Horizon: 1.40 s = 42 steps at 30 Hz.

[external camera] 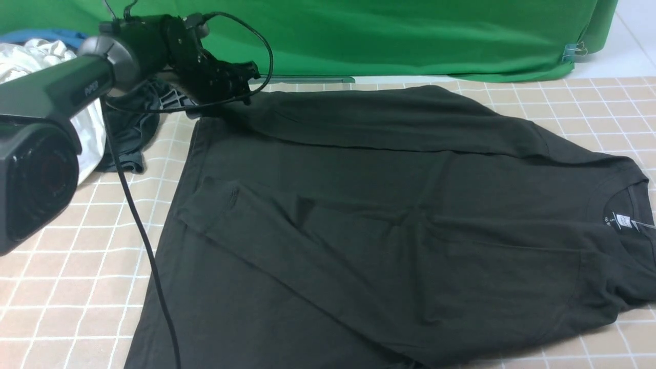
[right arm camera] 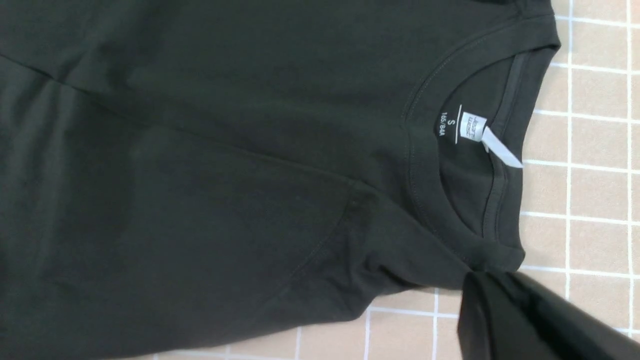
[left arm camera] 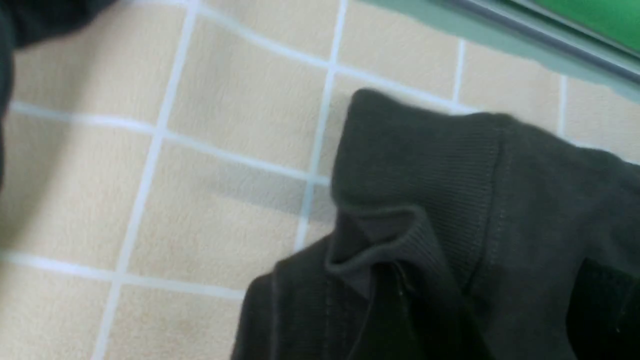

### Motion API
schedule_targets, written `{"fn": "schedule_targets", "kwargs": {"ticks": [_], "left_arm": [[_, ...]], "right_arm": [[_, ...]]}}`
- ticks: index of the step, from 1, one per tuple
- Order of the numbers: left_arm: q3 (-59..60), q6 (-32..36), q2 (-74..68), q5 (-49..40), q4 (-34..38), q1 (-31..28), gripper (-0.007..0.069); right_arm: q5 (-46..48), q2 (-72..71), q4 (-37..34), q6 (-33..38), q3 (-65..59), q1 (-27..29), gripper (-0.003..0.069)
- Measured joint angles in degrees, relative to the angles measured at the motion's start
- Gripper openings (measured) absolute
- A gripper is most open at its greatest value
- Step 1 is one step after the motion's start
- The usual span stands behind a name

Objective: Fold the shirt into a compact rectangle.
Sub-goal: 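Fold the left side of the dark shirt inward over its body with the left gripper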

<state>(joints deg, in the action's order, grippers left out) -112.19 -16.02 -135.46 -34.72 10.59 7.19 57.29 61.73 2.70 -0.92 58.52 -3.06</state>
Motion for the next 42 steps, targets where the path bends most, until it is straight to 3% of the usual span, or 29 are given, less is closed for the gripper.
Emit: {"fn": "schedule_targets", "kwargs": {"ticks": [6, 10, 14, 20, 25, 27, 33, 42], "left_arm": [[0.0, -0.1, -0.9, -0.5, 1.1, -0.9, 0.032], [0.0, 1.2, -1.0, 0.7, 1.0, -0.9, 0.0124], [0.0, 4.6, -0.7, 0.9, 1.6, -0.9, 0.0034], [0.1, 8.5, 4.4, -2.7, 2.3, -0.9, 0.0034], [0.0, 13.8, 11.3, -11.5, 2.4, -0.9, 0.0035], [0.0, 15.2, 14.1, -18.9, 2.0, -0.9, 0.0035], [4.4, 14.7, 20.1, -27.0, -3.1, -0.5, 0.0035], [20.6, 10.5, 30.2, -28.0, -6.0, 2.8, 0.0035]], "right_arm": [[0.0, 0.0, 0.0, 0.1, 0.0, 0.0, 0.0038], [0.0, 0.0, 0.0, 0.9, 0.0, 0.0, 0.0038], [0.2, 0.0, 0.0, 0.9, 0.0, 0.0, 0.0039], [0.4, 0.0, -0.4, 0.9, 0.0, 0.0, 0.0043], [0.3, 0.0, -1.6, 0.9, 0.0, 0.0, 0.0048], [0.2, 0.0, -1.7, 0.9, 0.0, 0.0, 0.0054], [0.2, 0.0, -1.9, 0.9, 0.0, 0.0, 0.0059], [0.2, 0.0, -2.0, 0.9, 0.0, 0.0, 0.0071]]}}
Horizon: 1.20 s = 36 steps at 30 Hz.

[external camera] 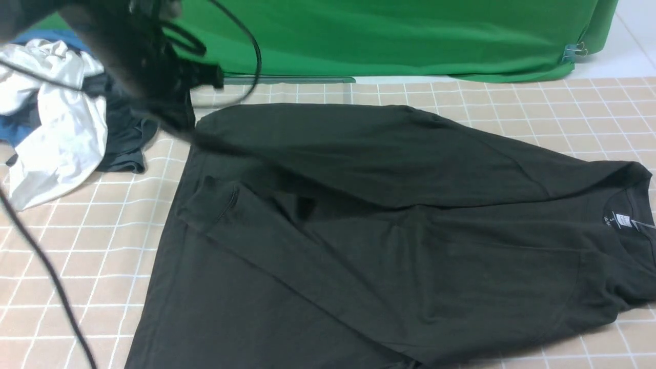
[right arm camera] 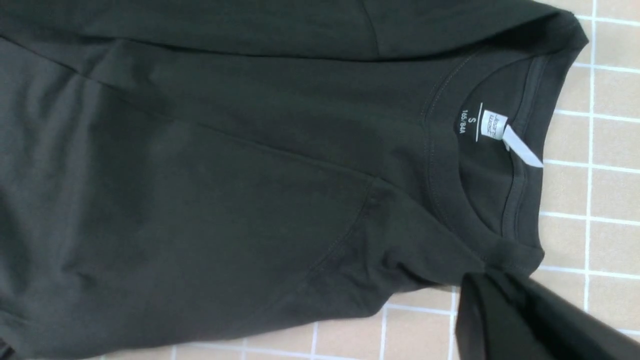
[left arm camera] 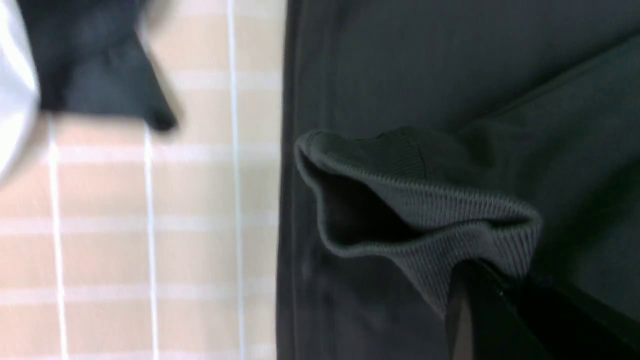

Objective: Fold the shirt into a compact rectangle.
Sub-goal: 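Fold the left side of the dark shirt inward over its body with the left gripper, then grasp the near edge of the shirt at its hem and shoulder corners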

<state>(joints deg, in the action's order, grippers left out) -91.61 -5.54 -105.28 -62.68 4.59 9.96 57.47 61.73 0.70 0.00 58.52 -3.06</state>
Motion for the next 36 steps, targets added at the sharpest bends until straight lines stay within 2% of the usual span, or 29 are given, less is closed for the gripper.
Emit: {"fn": "schedule_targets", "kwargs": {"ticks": [6, 15, 17, 19, 20, 21, 22, 26, 36], "left_arm": [[10.9, -3.1, 4.0, 0.1, -1.7, 1.9, 0.0035], [16.8, -3.3, 3.8, 2.2, -4.0, 2.0, 0.0053], [16.9, -3.1, 3.4, 3.3, -4.2, 2.0, 0.0093], [16.9, -2.7, 2.8, 3.3, -4.2, 2.0, 0.0189], [16.9, -2.6, 2.8, 3.3, -4.3, 2.0, 0.0196], [16.9, -1.8, 2.6, 3.0, -4.6, 2.0, 0.0234], [16.2, -1.2, 2.4, 1.8, -5.2, 2.0, 0.0291], [11.4, -1.4, 2.4, 0.1, -9.5, 2.0, 0.0367], [6.3, -3.3, 0.3, 9.3, -11.6, 2.0, 0.0383]], "right_arm": [[0.0, 0.0, -0.2, 0.0, 0.0, 0.0, 0.0078], [-0.3, 0.0, -0.2, 0.4, 0.0, 0.0, 0.0104], [-0.6, 0.0, -0.3, 0.4, 0.0, 0.0, 0.0107], [-0.9, 0.0, -0.3, 0.4, 0.0, 0.0, 0.0111], [-0.9, 0.0, -0.3, 0.4, 0.0, 0.0, 0.0111], [-0.9, 0.0, -0.3, 0.4, 0.0, 0.0, 0.0113], [-1.0, 0.0, -0.3, 0.4, 0.0, 0.0, 0.0118], [-1.1, 0.0, -0.4, 0.4, 0.0, 0.0, 0.0124], [-1.5, 0.0, -0.7, 0.4, 0.0, 0.0, 0.014]]}}
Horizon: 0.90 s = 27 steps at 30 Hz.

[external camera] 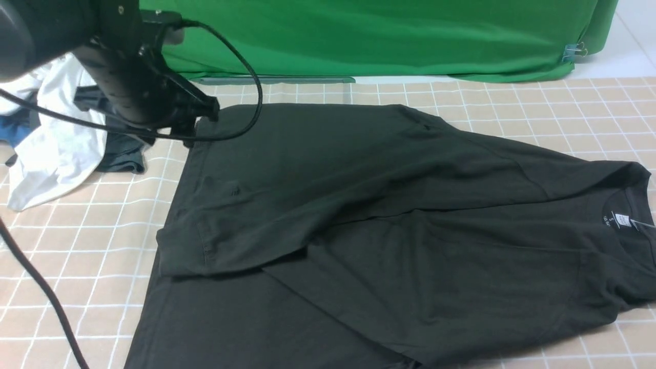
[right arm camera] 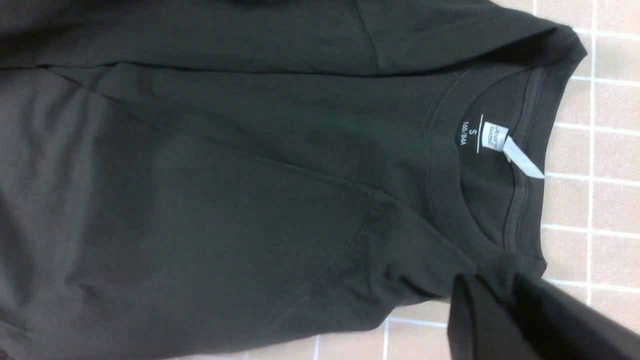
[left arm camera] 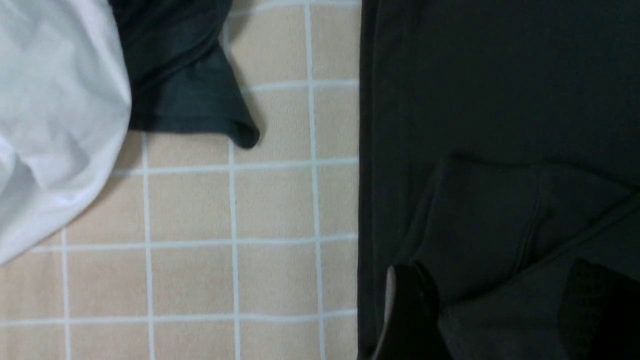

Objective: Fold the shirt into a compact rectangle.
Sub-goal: 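Grasp the near edge of the shirt at its hem and shoulder corners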

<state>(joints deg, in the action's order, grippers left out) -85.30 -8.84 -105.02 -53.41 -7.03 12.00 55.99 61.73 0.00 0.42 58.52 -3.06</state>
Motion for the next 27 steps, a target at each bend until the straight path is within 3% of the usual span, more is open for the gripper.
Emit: {"fn": "schedule_targets", "kwargs": {"ticks": [3, 8, 13, 16, 19, 23, 27], "left_arm": [[0.0, 1.2, -3.6, -0.8, 1.1, 0.0, 0.0383], [0.0, 10.6, -8.5, -1.6, 6.5, 0.0, 0.0383], [-0.5, 12.4, -8.4, -2.7, 9.4, 0.0, 0.0359], [-1.6, 12.9, -7.1, -6.2, 9.5, 0.0, 0.0246], [-0.2, 13.1, -1.6, -8.7, 10.5, 0.0, 0.0055], [6.6, 12.6, 5.9, -8.9, 14.8, 0.0, 0.0015], [20.2, 11.3, 14.3, -9.3, 18.1, 0.3, 0.0015]], "right_arm": [[-0.3, 0.0, 0.0, 0.0, 0.0, 0.0, 0.0143], [-0.7, 0.0, 0.0, 0.0, 0.0, 0.0, 0.0143], [-0.9, 0.5, 0.0, 0.0, 0.0, 0.0, 0.0143], [0.0, 2.9, 0.0, 0.0, 0.0, 0.0, 0.0141], [2.9, 7.4, 0.0, 0.0, 0.0, 0.0, 0.0096], [7.7, 12.6, 0.0, 0.1, 0.0, 0.0, 0.0039], [10.1, 16.4, -0.7, -0.1, 0.0, 0.0, 0.0054]]}}
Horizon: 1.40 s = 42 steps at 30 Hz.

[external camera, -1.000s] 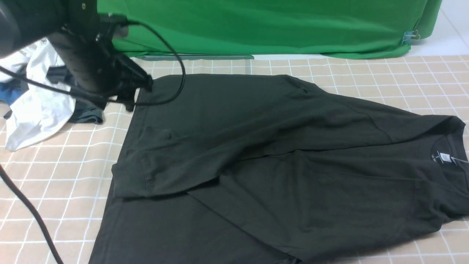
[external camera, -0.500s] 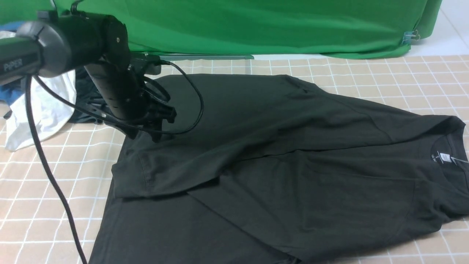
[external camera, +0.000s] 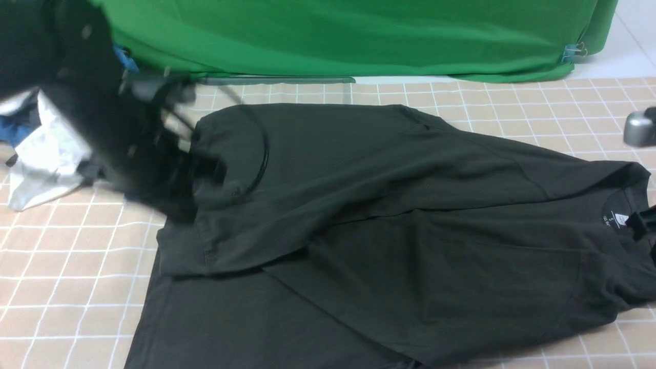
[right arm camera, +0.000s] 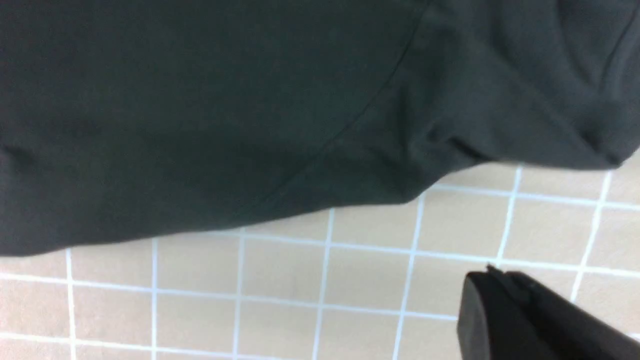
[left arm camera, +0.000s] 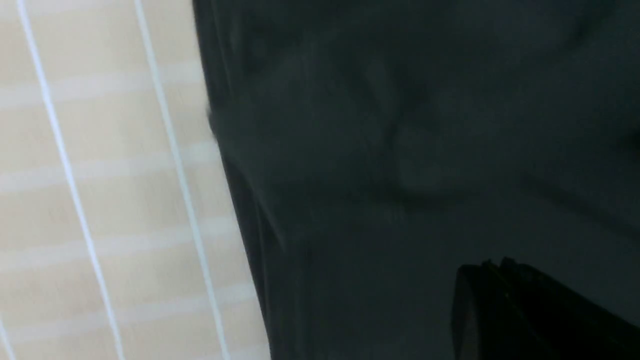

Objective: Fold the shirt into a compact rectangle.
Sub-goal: 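Grasp the near edge of the shirt at its hem and shoulder corners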

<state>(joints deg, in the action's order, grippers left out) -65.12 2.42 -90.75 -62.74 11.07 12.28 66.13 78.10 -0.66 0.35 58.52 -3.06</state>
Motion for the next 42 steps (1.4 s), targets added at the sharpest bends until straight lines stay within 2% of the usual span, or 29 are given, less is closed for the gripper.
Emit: {"fn": "schedule_targets", "kwargs": {"ticks": [2, 5, 6, 7, 9, 11, 14, 17, 18, 19, 21, 23, 27, 28, 29, 31, 32, 33, 35, 38, 42], "left_arm": [[6.0, -0.5, 2.3, 0.0, 0.2, 0.7, 0.0016], [13.8, -0.9, 4.0, 0.9, 0.3, 2.4, 0.0022], [14.7, -1.0, 4.0, 1.1, 0.3, 2.5, 0.0022], [17.5, -1.7, 4.1, 1.8, 0.0, 3.1, 0.0027], [20.7, -3.7, 4.2, 2.5, -1.7, 3.3, 0.0069], [22.6, -6.0, 4.2, 2.9, -4.1, 3.3, 0.0114], [25.1, -10.0, 4.2, 3.6, -10.2, 3.3, 0.0244], [26.1, -11.3, 4.4, 5.6, -12.5, 3.3, 0.0377], [26.7, -11.4, 4.5, 7.1, -12.9, 3.3, 0.0447], [26.9, -11.4, 4.5, 7.8, -12.9, 3.3, 0.0456], [28.4, -11.4, 4.5, 10.8, -12.3, 3.3, 0.0544], [29.4, -11.2, 4.6, 12.2, -11.1, 3.3, 0.0582], [29.7, -11.0, 4.6, 12.7, -10.1, 3.3, 0.0542], [29.7, -11.0, 4.6, 12.7, -9.6, 3.3, 0.0473], [29.7, -11.0, 4.6, 12.7, -9.5, 3.3, 0.0463], [29.8, -11.0, 4.6, 12.7, -8.3, 3.3, 0.0316], [29.9, -11.0, 4.6, 12.7, -8.0, 3.3, 0.0219], [29.9, -11.0, 4.6, 12.7, -8.0, 3.3, 0.0186], [29.9, -10.0, 4.6, 12.7, -8.3, 3.3, 0.0067], [29.1, -9.3, 4.7, 11.1, -9.2, 3.3, 0.0028], [27.6, -9.1, 7.1, 9.2, -10.4, 3.3, 0.002]], "right_arm": [[-0.2, 0.6, -0.7, -0.3, -0.2, 0.0, 0.0095], [-0.6, 0.6, -1.5, -0.3, -1.6, 0.0, 0.0206], [-0.7, 0.6, -1.6, -0.3, -1.8, 0.0, 0.0215], [-1.6, 0.6, -1.6, -0.3, -3.1, 0.0, 0.0271], [-3.1, 0.6, -2.0, -0.3, -5.1, 0.0, 0.0333], [-4.0, 0.6, -2.4, -0.3, -6.7, 0.0, 0.036], [-5.8, 0.6, -2.9, -0.3, -7.5, 0.0, 0.0373], [-6.7, 0.6, -3.0, -0.3, -7.5, 0.0, 0.0373], [-6.9, 0.6, -3.3, -0.3, -7.5, 0.0, 0.0373], [-6.9, 0.6, -3.4, -0.3, -7.5, 0.0, 0.0373], [-7.0, 0.6, -3.8, -0.3, -7.5, 0.0, 0.0373], [-7.2, 0.6, -3.9, -0.3, -7.5, 0.0, 0.0373], [-7.6, 0.6, -3.9, -0.3, -7.5, 0.0, 0.0373], [-7.6, 0.6, -3.9, -0.3, -7.5, 0.0, 0.0373], [-7.6, 0.6, -3.9, -0.3, -7.5, 0.0, 0.0373], [-7.7, 0.6, -3.9, -0.3, -7.5, 0.0, 0.0373], [-7.7, 0.6, -3.9, -0.3, -7.5, 0.0, 0.0373], [-7.7, 0.6, -3.9, -0.3, -7.5, 0.0, 0.0373], [-7.8, 0.6, -3.9, -0.3, -7.5, 0.0, 0.0373], [-7.8, 0.7, -4.0, -0.3, -7.5, 0.0, 0.0374], [-8.2, 2.2, -4.0, -1.6, -7.5, 0.0, 0.0407]]}}
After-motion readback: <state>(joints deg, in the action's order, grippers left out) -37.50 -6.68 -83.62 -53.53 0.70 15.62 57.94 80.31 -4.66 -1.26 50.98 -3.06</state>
